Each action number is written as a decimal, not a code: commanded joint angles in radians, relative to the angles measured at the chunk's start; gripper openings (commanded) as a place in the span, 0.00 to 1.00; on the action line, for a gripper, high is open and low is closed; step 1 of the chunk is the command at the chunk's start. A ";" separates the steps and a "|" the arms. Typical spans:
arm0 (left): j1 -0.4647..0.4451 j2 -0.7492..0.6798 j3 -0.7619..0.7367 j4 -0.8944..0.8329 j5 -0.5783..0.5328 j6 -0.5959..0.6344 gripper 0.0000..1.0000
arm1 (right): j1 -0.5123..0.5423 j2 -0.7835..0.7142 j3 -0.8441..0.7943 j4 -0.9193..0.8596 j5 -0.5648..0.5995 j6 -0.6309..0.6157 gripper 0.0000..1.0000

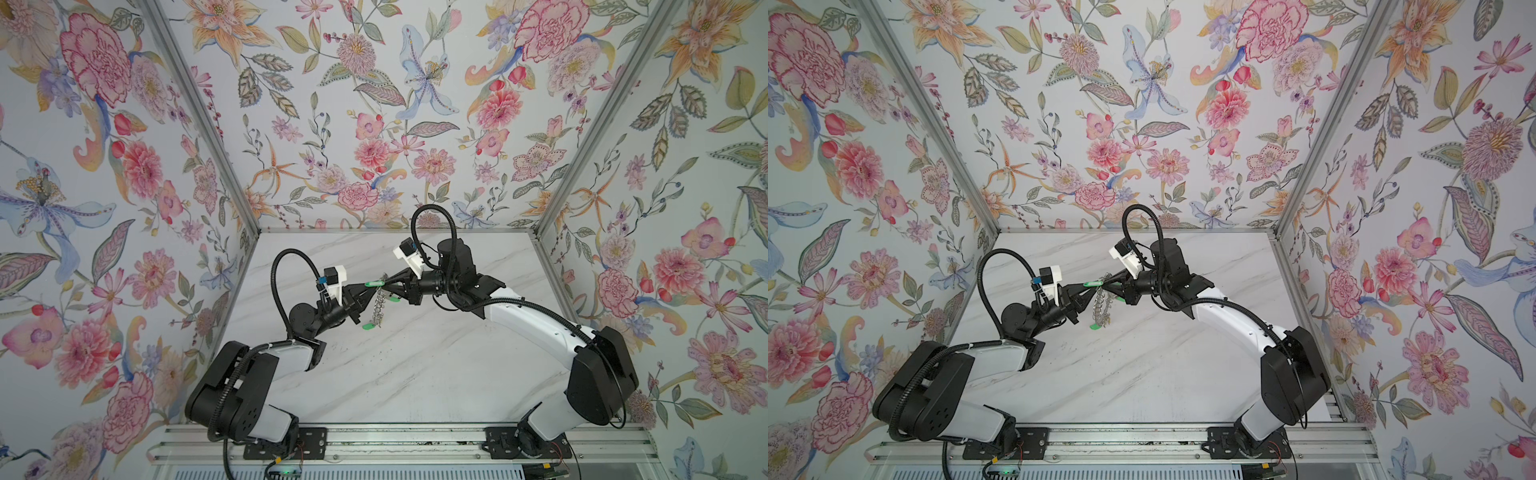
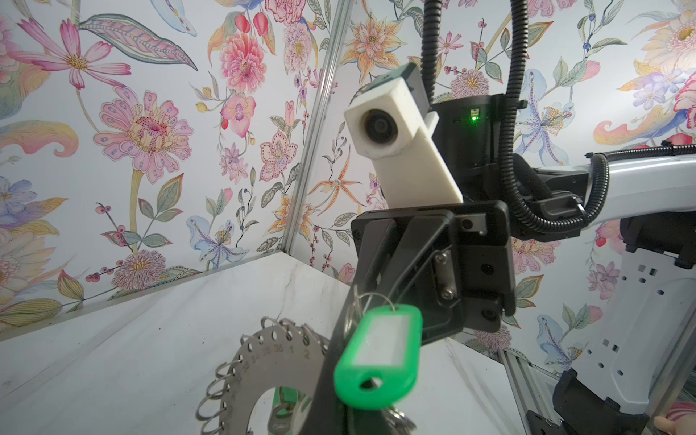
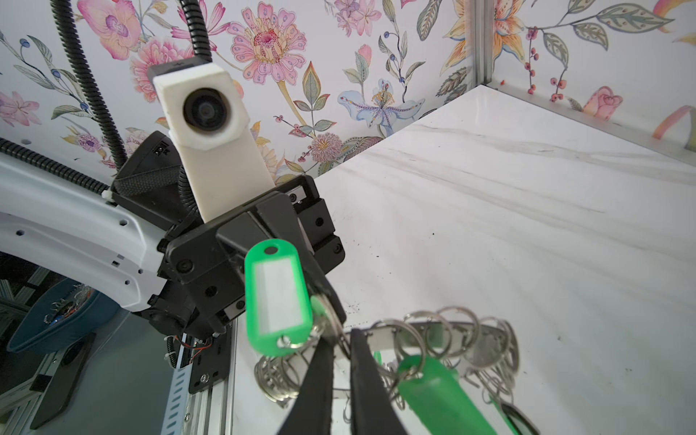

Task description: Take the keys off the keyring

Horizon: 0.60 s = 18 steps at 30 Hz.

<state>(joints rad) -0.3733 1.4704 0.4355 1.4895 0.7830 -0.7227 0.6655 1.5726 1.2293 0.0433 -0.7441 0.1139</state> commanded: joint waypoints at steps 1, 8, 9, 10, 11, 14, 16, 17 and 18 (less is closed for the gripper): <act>-0.004 0.002 0.024 0.090 0.027 -0.004 0.00 | 0.017 -0.033 0.006 0.079 -0.032 0.007 0.10; -0.003 0.008 0.020 0.084 0.024 -0.005 0.00 | 0.017 -0.039 -0.001 0.085 -0.024 0.005 0.00; -0.003 0.008 0.018 0.077 0.020 0.001 0.00 | 0.019 -0.041 -0.003 0.080 -0.022 0.001 0.00; -0.004 0.008 0.019 0.064 0.015 0.005 0.00 | 0.019 -0.045 -0.011 0.081 -0.014 -0.002 0.00; -0.004 0.008 0.023 0.048 0.011 0.013 0.00 | 0.019 -0.050 -0.021 0.088 -0.002 -0.003 0.00; -0.004 0.000 0.015 0.036 0.001 0.022 0.12 | 0.017 -0.051 -0.022 0.067 0.036 -0.003 0.00; -0.003 -0.004 0.016 0.012 -0.004 0.039 0.16 | 0.017 -0.056 -0.023 0.049 0.054 -0.008 0.00; -0.004 -0.005 0.017 0.000 -0.005 0.046 0.18 | 0.020 -0.060 -0.028 0.046 0.071 -0.012 0.00; -0.004 -0.008 0.018 -0.006 -0.008 0.048 0.22 | 0.019 -0.060 -0.031 0.043 0.084 -0.015 0.00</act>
<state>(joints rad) -0.3733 1.4700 0.4358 1.4631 0.7742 -0.7044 0.6750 1.5532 1.2049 0.0570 -0.6914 0.1162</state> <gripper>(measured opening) 0.217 0.049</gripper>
